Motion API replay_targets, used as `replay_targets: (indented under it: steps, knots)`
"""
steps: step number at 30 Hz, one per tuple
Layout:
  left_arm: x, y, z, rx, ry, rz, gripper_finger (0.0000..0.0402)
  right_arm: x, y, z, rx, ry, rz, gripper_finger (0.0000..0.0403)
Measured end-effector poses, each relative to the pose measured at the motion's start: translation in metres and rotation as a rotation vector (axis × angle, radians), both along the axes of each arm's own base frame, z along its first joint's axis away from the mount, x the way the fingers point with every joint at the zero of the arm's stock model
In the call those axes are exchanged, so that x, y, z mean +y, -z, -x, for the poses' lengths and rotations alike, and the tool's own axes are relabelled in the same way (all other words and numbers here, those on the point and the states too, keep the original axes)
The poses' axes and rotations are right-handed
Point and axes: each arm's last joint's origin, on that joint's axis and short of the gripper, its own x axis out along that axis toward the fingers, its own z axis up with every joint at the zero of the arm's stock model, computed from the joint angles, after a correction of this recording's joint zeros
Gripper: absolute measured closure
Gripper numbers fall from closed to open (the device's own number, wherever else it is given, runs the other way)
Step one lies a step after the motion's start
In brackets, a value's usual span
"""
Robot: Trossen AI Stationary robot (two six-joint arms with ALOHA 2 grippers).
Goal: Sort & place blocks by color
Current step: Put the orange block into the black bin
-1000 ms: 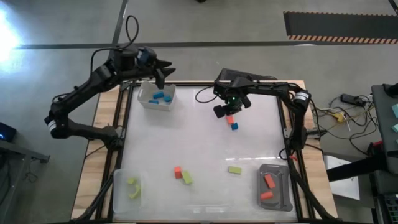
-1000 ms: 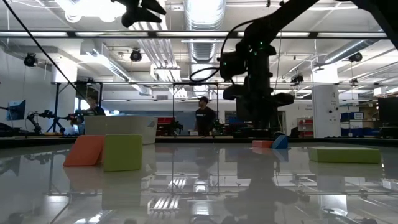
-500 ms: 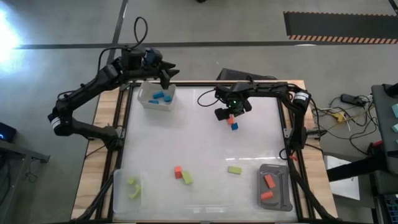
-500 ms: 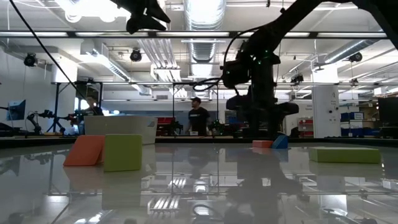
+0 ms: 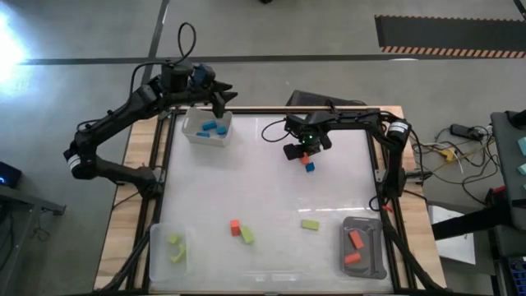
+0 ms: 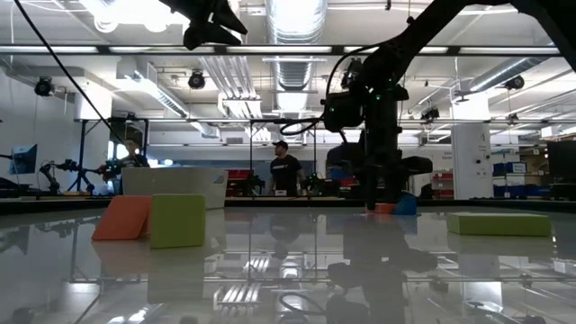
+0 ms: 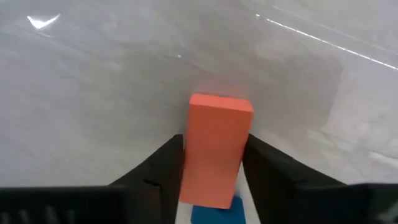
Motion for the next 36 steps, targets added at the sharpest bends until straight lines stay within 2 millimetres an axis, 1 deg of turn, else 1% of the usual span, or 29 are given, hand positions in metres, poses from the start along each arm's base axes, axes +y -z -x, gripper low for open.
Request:
replay_targets:
  steps: [3, 4, 10, 13, 15, 18, 20, 22, 25, 28, 32, 36]
  knots:
    - [0.000, 0.000, 0.000, 0.000, 0.000, 0.000, 0.0242, 0.000, 0.000, 0.000, -0.002, 0.006, -0.002, 0.0286]
    - [0.000, 0.000, 0.000, 0.001, 0.000, -0.001, 0.0242, 0.000, 0.001, 0.000, -0.002, 0.009, -0.003, 0.0289]
    - [0.000, -0.001, 0.000, -0.006, 0.003, -0.015, 0.0242, -0.001, 0.000, 0.001, -0.009, 0.020, 0.001, 0.0289]
    - [0.000, -0.002, -0.001, -0.014, 0.003, -0.021, 0.0242, -0.006, -0.007, 0.001, -0.015, 0.038, 0.010, 0.0289]
    - [0.001, -0.003, -0.001, -0.025, 0.003, -0.029, 0.0242, -0.011, -0.018, 0.000, -0.038, 0.052, 0.025, 0.0289]
    - [0.001, -0.005, -0.001, -0.042, 0.003, -0.041, 0.0242, -0.015, -0.041, -0.001, -0.054, 0.067, 0.035, 0.0289]
    - [0.001, -0.006, -0.002, -0.054, 0.002, -0.050, 0.0242, -0.015, -0.060, -0.001, -0.065, 0.072, 0.034, 0.0289]
    - [0.002, -0.008, -0.002, -0.069, 0.002, -0.061, 0.0242, -0.010, -0.082, 0.000, -0.091, 0.082, 0.031, 0.0289]
    - [0.002, -0.011, -0.003, -0.092, 0.002, -0.076, 0.0242, 0.005, -0.118, 0.003, -0.159, 0.088, 0.019, 0.0288]
    - [0.002, -0.012, -0.003, -0.105, 0.002, -0.085, 0.0242, 0.031, -0.150, 0.009, -0.236, 0.102, 0.015, 0.0289]
    - [0.002, -0.013, -0.003, -0.115, 0.002, -0.093, 0.0242, 0.074, -0.188, 0.024, -0.343, 0.135, -0.005, 0.0289]
    - [0.002, -0.016, -0.003, -0.133, 0.001, -0.106, 0.0242, 0.123, -0.212, 0.036, -0.402, 0.128, -0.051, 0.0289]
